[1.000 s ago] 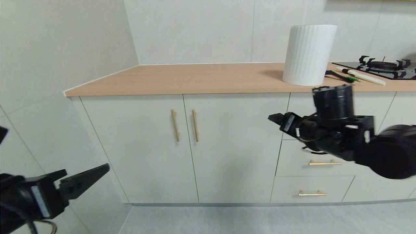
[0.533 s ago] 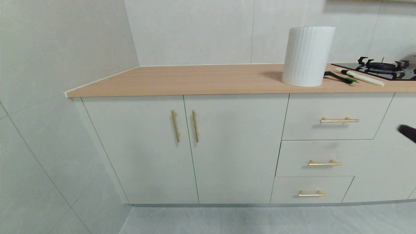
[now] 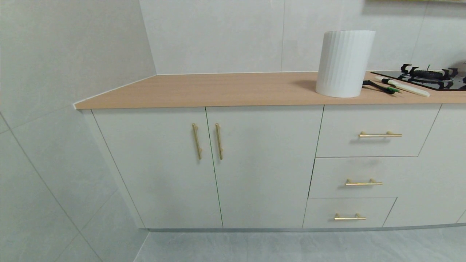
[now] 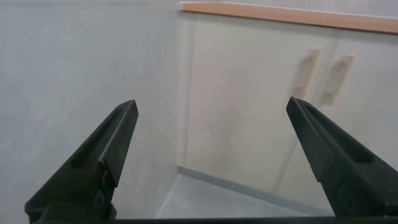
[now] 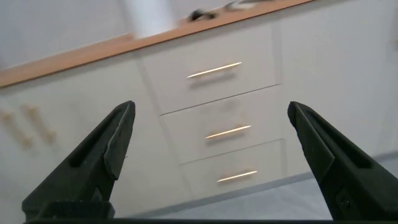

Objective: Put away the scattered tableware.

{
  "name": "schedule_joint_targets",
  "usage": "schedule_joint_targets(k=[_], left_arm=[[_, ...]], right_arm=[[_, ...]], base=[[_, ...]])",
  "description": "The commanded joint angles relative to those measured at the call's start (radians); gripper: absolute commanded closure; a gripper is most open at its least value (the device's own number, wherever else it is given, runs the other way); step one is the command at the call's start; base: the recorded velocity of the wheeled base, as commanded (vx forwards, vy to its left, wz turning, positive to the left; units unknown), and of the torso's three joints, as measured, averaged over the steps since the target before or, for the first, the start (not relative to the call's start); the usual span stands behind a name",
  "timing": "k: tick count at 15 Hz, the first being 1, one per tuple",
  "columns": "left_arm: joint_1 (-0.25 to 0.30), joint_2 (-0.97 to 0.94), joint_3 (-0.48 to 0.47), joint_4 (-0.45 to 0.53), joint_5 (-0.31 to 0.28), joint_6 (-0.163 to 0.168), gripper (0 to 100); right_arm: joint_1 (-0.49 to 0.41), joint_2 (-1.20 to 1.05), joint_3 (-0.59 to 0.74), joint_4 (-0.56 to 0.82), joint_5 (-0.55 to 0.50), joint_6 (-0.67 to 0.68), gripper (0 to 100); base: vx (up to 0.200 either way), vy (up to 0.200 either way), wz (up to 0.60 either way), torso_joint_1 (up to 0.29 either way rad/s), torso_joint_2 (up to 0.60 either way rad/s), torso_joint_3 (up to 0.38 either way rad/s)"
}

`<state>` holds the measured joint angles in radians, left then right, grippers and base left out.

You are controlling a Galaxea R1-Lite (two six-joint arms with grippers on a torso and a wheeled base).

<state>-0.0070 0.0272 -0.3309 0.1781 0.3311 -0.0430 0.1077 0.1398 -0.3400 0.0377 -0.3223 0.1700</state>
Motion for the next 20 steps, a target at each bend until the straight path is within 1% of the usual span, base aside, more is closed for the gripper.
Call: schedule_joint_targets(k=[1, 2, 3, 4, 5, 6, 7, 8, 9, 10, 11, 12, 13, 15, 16, 20], left_arm=[[0.010, -0.027, 0.041, 0.000, 0.005, -0.006, 0], [0.010, -0.027, 0.111, -0.011, 0.006, -0.005, 0], [0.010, -0.027, 0.173, -0.055, 0.005, 0.002, 0], [0.010, -0.027, 0.214, -0.094, 0.002, 0.003, 0], [0.010, -0.027, 0.317, -0.200, -0.015, 0.034, 0], [0.009, -0.027, 0.331, -0.232, -0.037, 0.045, 0], [0.009, -0.027, 0.329, -0.216, -0.093, 0.023, 0], [0.009, -0.027, 0.331, -0.215, -0.138, 0.026, 0], [0.009, -0.027, 0.331, -0.213, -0.204, 0.028, 0], [0.009, -0.027, 0.331, -0.213, -0.224, 0.029, 0], [0.009, -0.027, 0.331, -0.180, -0.323, 0.049, 0], [0.009, -0.027, 0.331, -0.170, -0.345, 0.063, 0], [0.009, -0.027, 0.331, -0.172, -0.349, 0.071, 0], [0.009, -0.027, 0.331, -0.172, -0.348, 0.057, 0], [0.009, -0.027, 0.331, -0.172, -0.349, 0.061, 0], [0.009, -0.027, 0.331, -0.172, -0.349, 0.054, 0]], right_arm=[[-0.106, -0.131, 0.052, 0.036, 0.062, -0.015, 0], [-0.109, -0.140, 0.121, 0.039, 0.060, -0.035, 0], [-0.109, -0.140, 0.162, 0.019, 0.026, -0.041, 0], [-0.109, -0.140, 0.184, 0.001, 0.025, -0.043, 0], [-0.109, -0.140, 0.225, -0.041, 0.078, -0.079, 0], [-0.109, -0.140, 0.262, -0.059, 0.132, -0.112, 0], [-0.109, -0.140, 0.308, -0.096, 0.183, -0.141, 0], [-0.109, -0.140, 0.340, -0.110, 0.213, -0.164, 0], [-0.109, -0.140, 0.340, -0.085, 0.250, -0.178, 0], [-0.109, -0.140, 0.340, -0.084, 0.258, -0.178, 0], [-0.106, -0.140, 0.340, -0.082, 0.296, -0.179, 0], [-0.106, -0.138, 0.340, -0.048, 0.318, -0.184, 0], [-0.106, -0.132, 0.340, -0.035, 0.324, -0.182, 0], [-0.106, -0.138, 0.340, -0.039, 0.325, -0.179, 0], [-0.106, -0.138, 0.340, -0.039, 0.325, -0.181, 0], [-0.106, -0.138, 0.340, -0.039, 0.325, -0.179, 0]], base=[[0.000, 0.000, 0.00, 0.000, 0.00, 0.000], [0.000, 0.000, 0.00, 0.000, 0.00, 0.000], [0.000, 0.000, 0.00, 0.000, 0.00, 0.000], [0.000, 0.000, 0.00, 0.000, 0.00, 0.000], [0.000, 0.000, 0.00, 0.000, 0.00, 0.000], [0.000, 0.000, 0.00, 0.000, 0.00, 0.000], [0.000, 0.000, 0.00, 0.000, 0.00, 0.000], [0.000, 0.000, 0.00, 0.000, 0.00, 0.000], [0.000, 0.000, 0.00, 0.000, 0.00, 0.000], [0.000, 0.000, 0.00, 0.000, 0.00, 0.000], [0.000, 0.000, 0.00, 0.000, 0.00, 0.000], [0.000, 0.000, 0.00, 0.000, 0.00, 0.000], [0.000, 0.000, 0.00, 0.000, 0.00, 0.000], [0.000, 0.000, 0.00, 0.000, 0.00, 0.000], [0.000, 0.000, 0.00, 0.000, 0.00, 0.000], [0.000, 0.000, 0.00, 0.000, 0.00, 0.000]])
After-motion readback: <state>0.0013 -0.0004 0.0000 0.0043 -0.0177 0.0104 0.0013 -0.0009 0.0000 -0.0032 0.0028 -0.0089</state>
